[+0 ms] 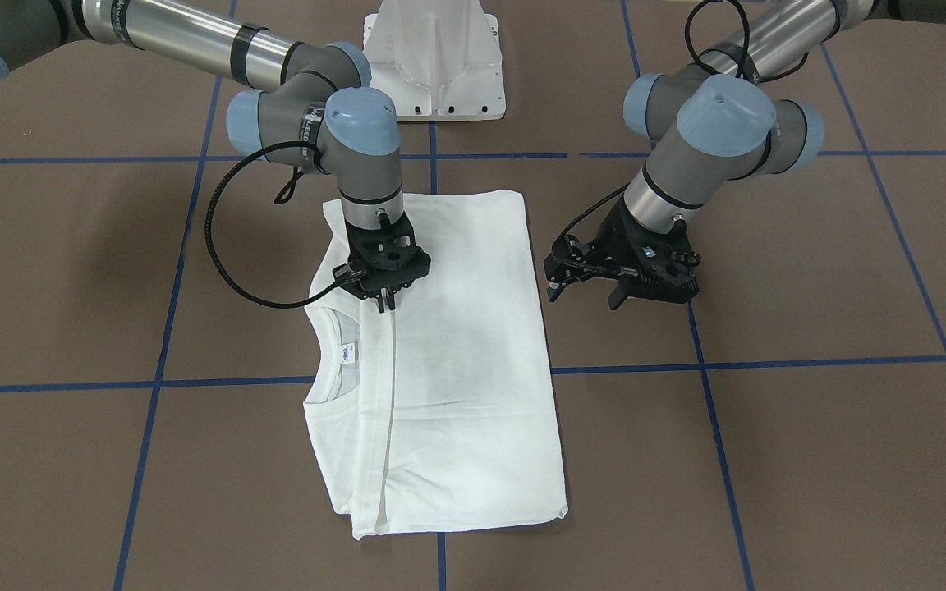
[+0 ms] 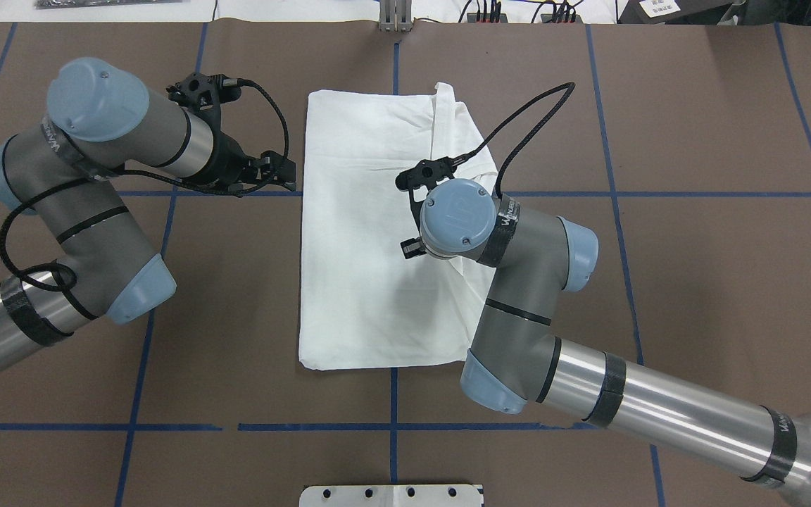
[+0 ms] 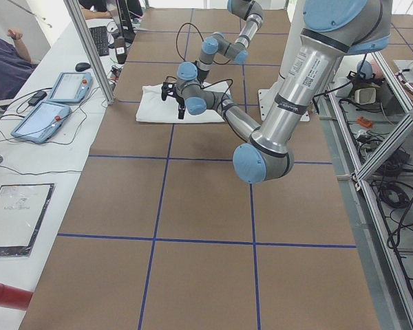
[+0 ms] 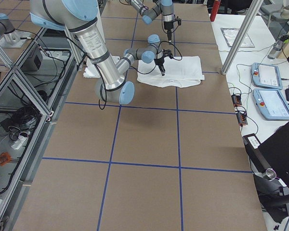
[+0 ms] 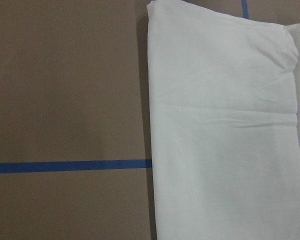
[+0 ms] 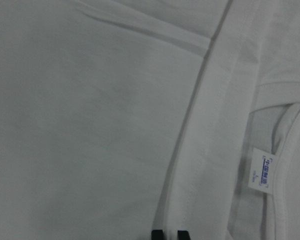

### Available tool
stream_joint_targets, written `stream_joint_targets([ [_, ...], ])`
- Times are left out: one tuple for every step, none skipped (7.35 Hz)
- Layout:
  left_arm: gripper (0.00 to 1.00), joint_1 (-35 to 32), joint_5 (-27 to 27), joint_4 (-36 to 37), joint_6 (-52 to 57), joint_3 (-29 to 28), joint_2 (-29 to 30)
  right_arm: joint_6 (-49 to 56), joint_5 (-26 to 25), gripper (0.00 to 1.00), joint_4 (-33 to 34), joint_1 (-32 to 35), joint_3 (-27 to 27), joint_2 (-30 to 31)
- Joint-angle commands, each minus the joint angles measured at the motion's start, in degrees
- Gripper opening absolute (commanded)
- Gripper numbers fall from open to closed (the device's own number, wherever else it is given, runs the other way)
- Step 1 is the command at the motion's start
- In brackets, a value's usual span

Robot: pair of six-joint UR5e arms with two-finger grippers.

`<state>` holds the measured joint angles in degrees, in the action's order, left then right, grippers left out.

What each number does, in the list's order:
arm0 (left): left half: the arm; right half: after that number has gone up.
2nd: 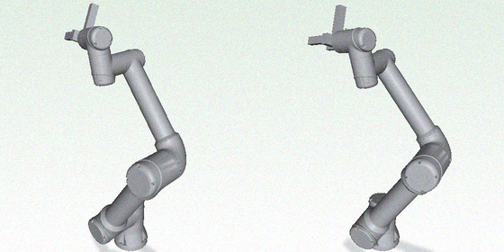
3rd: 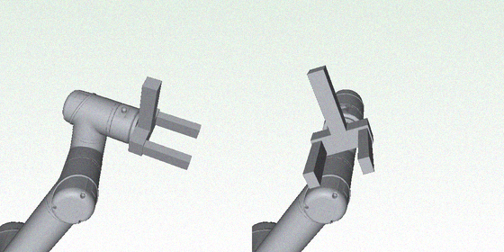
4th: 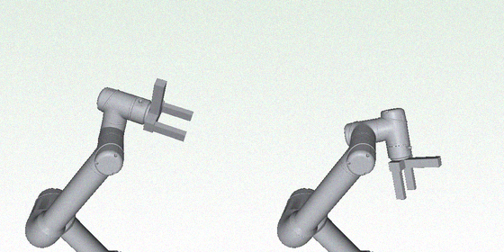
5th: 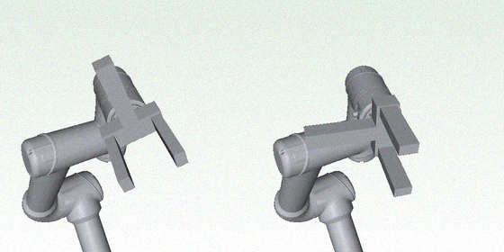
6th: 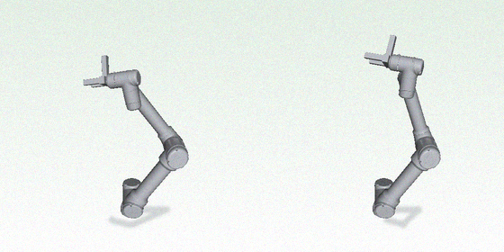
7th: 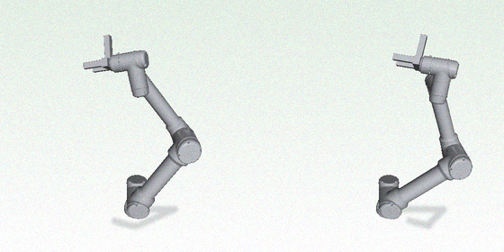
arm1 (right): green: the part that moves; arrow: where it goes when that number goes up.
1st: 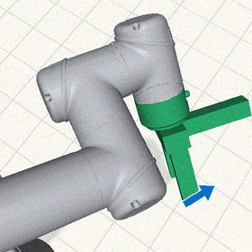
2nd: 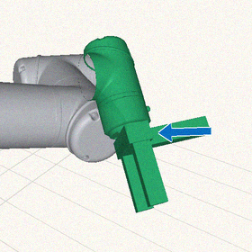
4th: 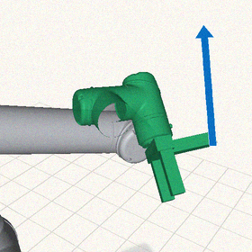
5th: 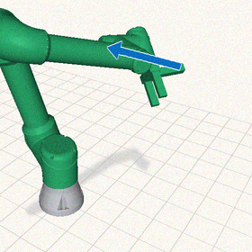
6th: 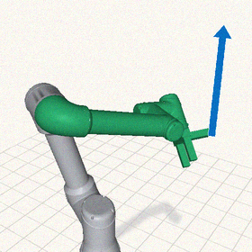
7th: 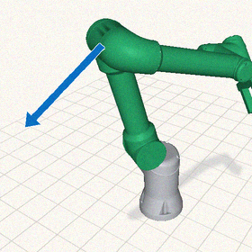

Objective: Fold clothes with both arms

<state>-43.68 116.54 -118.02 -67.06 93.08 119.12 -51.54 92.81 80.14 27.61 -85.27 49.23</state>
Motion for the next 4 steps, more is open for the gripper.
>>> stream_joint_targets([
  [1.00,0.0,0.0,0.0,-0.1,0.0,0.1,0.0,0.0,0.00,-0.2,0.0,-0.1,0.1],
  [1.00,0.0,0.0,0.1,-0.2,0.0,0.2,0.0,0.0,0.00,-0.2,0.0,-0.1,0.3],
  [1.00,0.0,0.0,0.1,-0.3,0.0,0.2,0.0,0.1,0.00,-0.2,0.1,-0.8,1.2],
  [1.00,0.0,0.0,0.1,-0.4,0.0,0.2,0.0,0.1,0.00,-0.1,0.2,-3.1,3.7],
])
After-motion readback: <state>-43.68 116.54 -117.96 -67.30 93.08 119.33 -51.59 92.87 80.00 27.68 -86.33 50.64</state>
